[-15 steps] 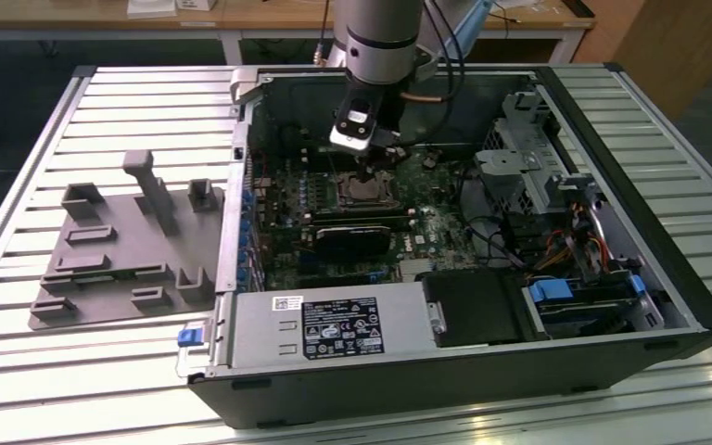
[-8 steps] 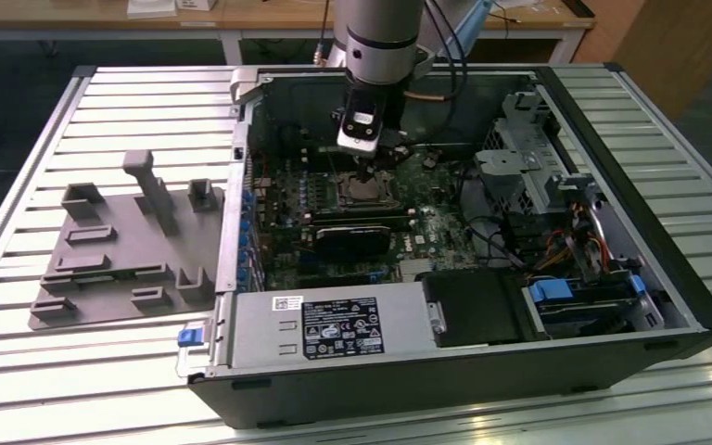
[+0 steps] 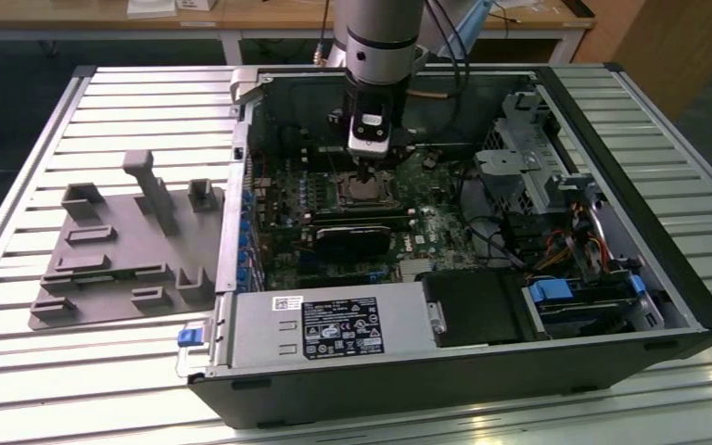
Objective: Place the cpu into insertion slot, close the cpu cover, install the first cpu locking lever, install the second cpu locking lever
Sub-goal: 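Close the cpu cover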
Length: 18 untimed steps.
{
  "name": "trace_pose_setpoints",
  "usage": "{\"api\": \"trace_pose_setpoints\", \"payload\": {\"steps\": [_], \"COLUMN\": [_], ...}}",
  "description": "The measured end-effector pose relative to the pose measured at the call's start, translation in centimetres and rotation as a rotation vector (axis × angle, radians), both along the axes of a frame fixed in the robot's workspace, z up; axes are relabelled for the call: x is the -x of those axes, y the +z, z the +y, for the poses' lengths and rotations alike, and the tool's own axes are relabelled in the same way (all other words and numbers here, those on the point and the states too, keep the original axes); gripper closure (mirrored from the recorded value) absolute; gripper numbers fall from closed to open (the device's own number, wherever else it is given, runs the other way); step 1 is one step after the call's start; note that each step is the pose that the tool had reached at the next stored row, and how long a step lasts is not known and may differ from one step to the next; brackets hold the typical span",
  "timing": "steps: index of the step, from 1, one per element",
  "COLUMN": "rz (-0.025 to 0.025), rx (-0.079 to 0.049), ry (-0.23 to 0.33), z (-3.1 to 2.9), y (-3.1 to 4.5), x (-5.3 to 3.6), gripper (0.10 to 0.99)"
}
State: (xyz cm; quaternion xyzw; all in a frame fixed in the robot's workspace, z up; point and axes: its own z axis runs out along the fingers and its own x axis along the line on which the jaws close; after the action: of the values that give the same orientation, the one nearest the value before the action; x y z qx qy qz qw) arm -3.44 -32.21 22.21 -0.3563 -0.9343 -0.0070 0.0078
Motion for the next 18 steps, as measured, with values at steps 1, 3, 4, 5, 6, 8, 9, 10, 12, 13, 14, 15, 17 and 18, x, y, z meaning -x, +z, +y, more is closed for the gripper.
{"api": "trace_pose_setpoints", "payload": {"steps": [1, 3, 4, 5, 6, 8, 9, 10, 12, 13, 14, 15, 17, 18], "rz": [-0.0001, -0.0002, -0.0002, -0.0003, -0.0003, -0.0004, -0.0004, -0.0006, -0.0005, -0.0004, -0.0004, -0.0004, -0.0006, -0.0007], "rx": [0.0, 0.0, 0.0, -0.001, -0.001, -0.002, -0.003, -0.003, -0.004, -0.004, -0.004, -0.004, -0.005, -0.006], "ry": [0.016, 0.047, 0.064, 0.081, 0.098, 0.13, 0.145, 0.158, 0.186, 0.201, 0.217, 0.232, 0.256, 0.268], "z": [0.0, 0.0, 0.0, 0.0, 0.0, 0.0, 0.0, 0.0, 0.0, 0.0, 0.0, 0.0, 0.0, 0.0], "y": [0.0, 0.0, 0.0, -0.01, -0.01, -0.02, -0.03, -0.03, -0.03, -0.03, -0.03, -0.04, -0.05, -0.05], "x": [0.0, 0.0, 0.0, 0.0, 0.0, 0.0, 0.0, 0.0, 0.0, 0.0, 0.0, 0.0, 0.0, 0.0], "gripper": [0.984, 0.984, 0.984, 0.984, 0.984, 0.984, 0.984, 0.984, 0.984, 0.984, 0.984, 0.984, 0.984, 0.984]}}
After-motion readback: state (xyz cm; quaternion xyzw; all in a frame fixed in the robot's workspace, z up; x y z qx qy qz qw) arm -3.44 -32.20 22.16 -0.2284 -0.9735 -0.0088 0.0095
